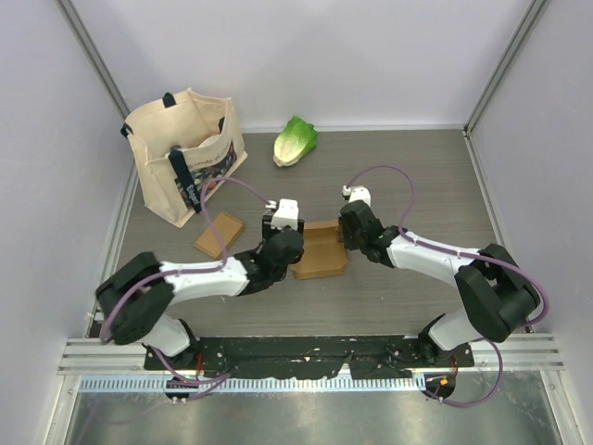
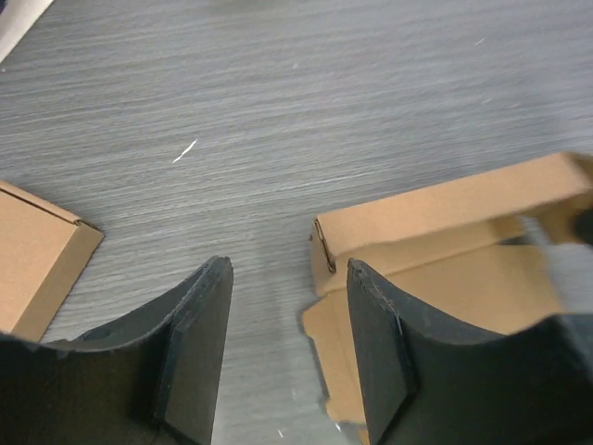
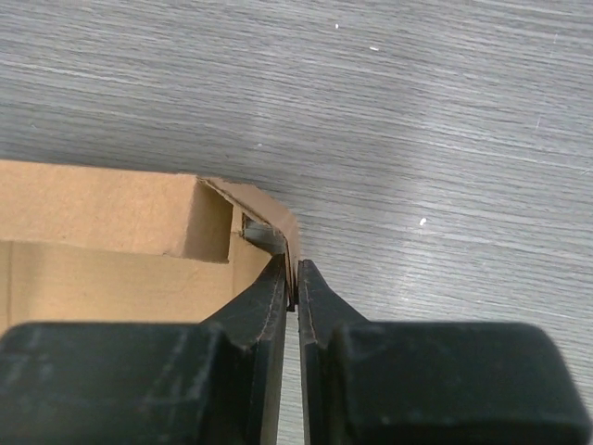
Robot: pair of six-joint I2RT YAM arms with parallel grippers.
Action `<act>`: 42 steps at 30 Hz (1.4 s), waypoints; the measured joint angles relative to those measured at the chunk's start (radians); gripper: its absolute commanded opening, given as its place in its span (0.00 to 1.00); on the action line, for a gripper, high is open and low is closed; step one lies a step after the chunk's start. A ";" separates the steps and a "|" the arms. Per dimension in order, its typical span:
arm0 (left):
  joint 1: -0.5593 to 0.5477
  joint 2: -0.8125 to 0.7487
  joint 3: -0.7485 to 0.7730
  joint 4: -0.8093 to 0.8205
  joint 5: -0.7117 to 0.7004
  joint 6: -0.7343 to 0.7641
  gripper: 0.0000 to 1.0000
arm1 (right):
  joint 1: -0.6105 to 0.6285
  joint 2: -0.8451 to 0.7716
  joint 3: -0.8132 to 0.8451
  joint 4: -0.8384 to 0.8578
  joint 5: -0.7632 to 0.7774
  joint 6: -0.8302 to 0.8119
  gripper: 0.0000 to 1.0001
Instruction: Fold the paper box
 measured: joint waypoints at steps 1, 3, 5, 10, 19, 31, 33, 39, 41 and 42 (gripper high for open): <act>0.000 -0.060 -0.021 -0.008 0.020 -0.010 0.51 | 0.000 0.000 -0.001 0.006 -0.003 0.000 0.15; 0.000 -0.169 -0.058 -0.006 0.082 -0.030 0.36 | 0.000 0.000 -0.005 0.020 -0.008 -0.001 0.09; 0.000 -0.237 -0.086 0.020 0.183 -0.032 0.20 | 0.000 0.000 -0.006 0.024 -0.014 -0.001 0.05; -0.027 -0.148 -0.084 0.099 0.404 -0.006 0.04 | 0.000 0.000 -0.005 0.024 -0.023 0.012 0.00; -0.040 0.220 0.074 0.148 0.604 0.055 0.00 | 0.000 -0.023 -0.005 0.015 -0.030 0.053 0.00; -0.040 0.261 0.130 0.219 0.529 0.051 0.00 | 0.000 -0.025 -0.005 0.014 -0.054 0.106 0.01; -0.040 0.265 0.130 0.219 0.512 0.050 0.00 | 0.000 -0.025 -0.005 0.014 -0.057 0.108 0.00; -0.040 0.267 0.122 0.227 0.485 0.050 0.00 | 0.000 -0.025 -0.005 0.014 -0.060 0.109 0.00; -0.040 0.270 0.122 0.227 0.478 0.050 0.00 | 0.000 -0.025 -0.005 0.013 -0.060 0.109 0.00; -0.040 0.272 0.122 0.227 0.474 0.050 0.00 | 0.000 -0.025 -0.004 0.011 -0.060 0.109 0.01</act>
